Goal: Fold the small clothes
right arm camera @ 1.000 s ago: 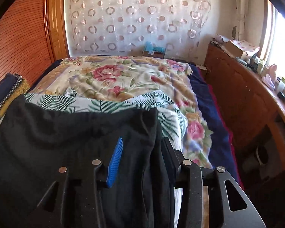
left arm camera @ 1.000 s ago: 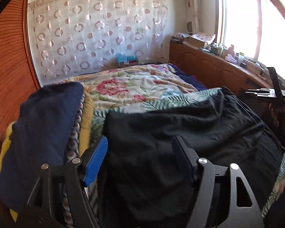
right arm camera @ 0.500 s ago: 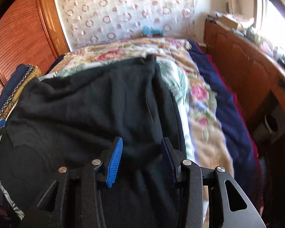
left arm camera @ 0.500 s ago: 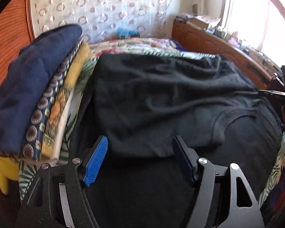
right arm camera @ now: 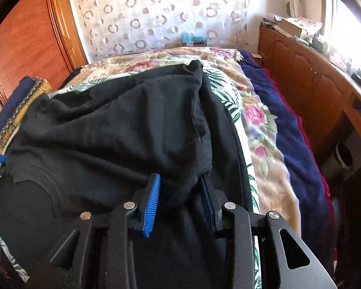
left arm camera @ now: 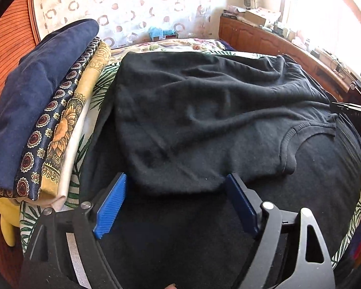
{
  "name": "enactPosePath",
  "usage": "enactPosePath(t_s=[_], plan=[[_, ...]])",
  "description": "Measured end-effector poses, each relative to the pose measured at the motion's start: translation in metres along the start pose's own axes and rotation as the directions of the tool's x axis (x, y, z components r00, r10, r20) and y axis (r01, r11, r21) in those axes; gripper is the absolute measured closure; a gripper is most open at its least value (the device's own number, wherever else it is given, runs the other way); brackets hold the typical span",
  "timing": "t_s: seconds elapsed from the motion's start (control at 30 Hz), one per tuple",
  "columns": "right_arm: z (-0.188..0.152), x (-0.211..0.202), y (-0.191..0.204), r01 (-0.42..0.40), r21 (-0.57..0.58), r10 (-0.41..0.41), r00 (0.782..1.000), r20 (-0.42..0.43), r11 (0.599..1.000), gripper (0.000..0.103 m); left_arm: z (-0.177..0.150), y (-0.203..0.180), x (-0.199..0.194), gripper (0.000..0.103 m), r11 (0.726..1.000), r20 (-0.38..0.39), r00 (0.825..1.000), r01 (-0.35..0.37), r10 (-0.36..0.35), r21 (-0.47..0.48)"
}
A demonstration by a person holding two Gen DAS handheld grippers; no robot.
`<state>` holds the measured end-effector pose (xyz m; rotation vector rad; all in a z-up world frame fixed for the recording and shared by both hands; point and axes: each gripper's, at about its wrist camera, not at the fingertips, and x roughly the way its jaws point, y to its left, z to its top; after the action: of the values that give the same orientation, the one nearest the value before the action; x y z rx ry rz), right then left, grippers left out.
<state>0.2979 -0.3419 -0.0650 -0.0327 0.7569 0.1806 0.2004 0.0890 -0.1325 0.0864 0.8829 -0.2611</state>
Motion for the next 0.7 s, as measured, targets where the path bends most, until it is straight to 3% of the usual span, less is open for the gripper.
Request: enactPosePath(t_s=[0.1, 0.27, 0.43, 0.63, 0.7], plan=[[-0.003, 0.004, 0.005, 0.047, -0.039, -0.047, 0.999, 0.020, 0.998, 0.068, 0.000, 0.000, 0.000, 0.019, 1.000, 0.001, 1.000, -0.001, 0.001, 0.000], [-0.004, 0.009, 0.007, 0.060, -0.049, -0.059, 0.998, 0.021, 0.997, 0.068, 0.001, 0.003, -0.002, 0.019, 1.000, -0.007, 1.000, 0.001, -0.001, 0.000], [-0.005, 0.010, 0.011, 0.066, -0.053, -0.065, 0.998, 0.023, 0.996, 0.068, -0.006, 0.020, -0.014, 0.027, 0.995, 0.014, 0.999, 0.041, -0.040, -0.091], [-0.004, 0.010, 0.011, 0.066, -0.054, -0.065, 0.998, 0.022, 0.996, 0.068, -0.014, 0.042, -0.022, 0.050, 0.982, 0.031, 0.998, 0.065, -0.060, -0.178], [-0.004, 0.010, 0.010, 0.065, -0.053, -0.064, 0.998, 0.022, 0.996, 0.068, -0.013, 0.045, -0.022, 0.065, 0.978, 0.033, 0.996, 0.082, -0.077, -0.189]])
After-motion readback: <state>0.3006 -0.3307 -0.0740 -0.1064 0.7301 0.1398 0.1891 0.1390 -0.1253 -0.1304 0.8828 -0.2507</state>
